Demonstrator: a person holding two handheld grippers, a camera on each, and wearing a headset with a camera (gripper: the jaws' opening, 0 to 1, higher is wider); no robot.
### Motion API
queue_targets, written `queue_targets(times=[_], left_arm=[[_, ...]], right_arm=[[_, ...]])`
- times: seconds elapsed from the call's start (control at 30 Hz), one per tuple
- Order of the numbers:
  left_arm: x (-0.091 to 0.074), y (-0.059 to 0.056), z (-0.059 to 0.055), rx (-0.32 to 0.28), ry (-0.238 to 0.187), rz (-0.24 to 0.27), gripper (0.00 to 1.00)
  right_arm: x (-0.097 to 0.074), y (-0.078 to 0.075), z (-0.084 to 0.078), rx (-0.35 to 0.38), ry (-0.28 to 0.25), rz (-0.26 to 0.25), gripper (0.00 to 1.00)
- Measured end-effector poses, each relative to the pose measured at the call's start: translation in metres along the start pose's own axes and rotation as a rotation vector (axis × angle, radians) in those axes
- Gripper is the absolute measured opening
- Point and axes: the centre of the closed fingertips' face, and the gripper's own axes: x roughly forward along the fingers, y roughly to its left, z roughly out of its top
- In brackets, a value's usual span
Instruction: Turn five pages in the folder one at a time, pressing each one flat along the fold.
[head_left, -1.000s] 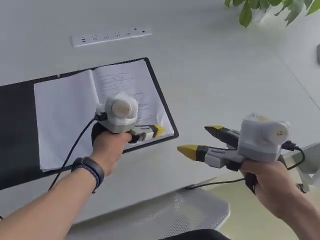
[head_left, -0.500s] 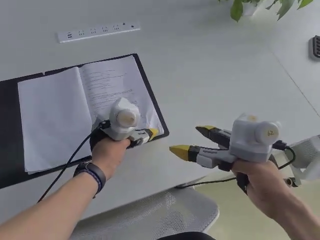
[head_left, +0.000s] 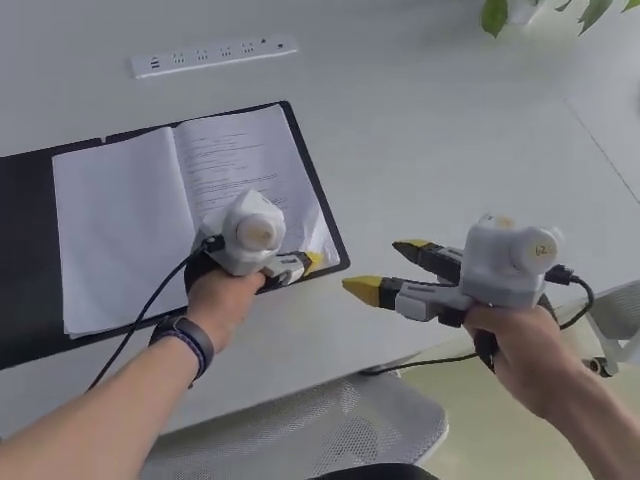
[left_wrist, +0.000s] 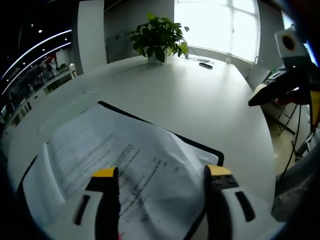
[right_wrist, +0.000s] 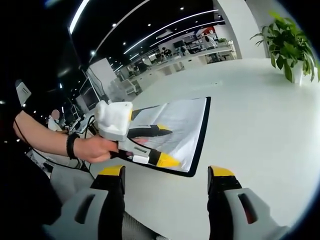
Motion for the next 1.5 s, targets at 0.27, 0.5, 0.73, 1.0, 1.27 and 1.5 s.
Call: queue_targets(times=[0.27, 0.5, 0.73, 1.0, 1.27, 1.5], left_arm=[[-0.003, 0.0, 0.001, -0.001, -0.007, 0.002, 0.67], [-0.007, 0.001, 0.002, -0.004, -0.011, -0.003, 0.64], [-0.012, -0.004, 0.005, -0.032, -0.008, -0.015, 0.6], [-0.01, -0.014, 0.007, -0.014, -0.024, -0.033, 0.4], [-0.005, -0.018, 0.006, -0.009, -0.014, -0.039, 0.41], [-0.002, -0.008, 0.004, 0.029, -0.033, -0.001, 0.34]], right_arm=[[0.017, 0.004, 0.007, 0.0, 0.007, 0.027, 0.62], [0.017, 0.005, 0.011, -0.006, 0.002, 0.038, 0.62], [0.012, 0.004, 0.013, -0.002, -0.008, 0.029, 0.61], [0.009, 0.005, 0.01, 0.003, -0.01, 0.026, 0.61], [0.009, 0.004, 0.007, 0.013, -0.01, 0.026, 0.6], [0.011, 0.003, 0.009, 0.01, -0.009, 0.031, 0.6]])
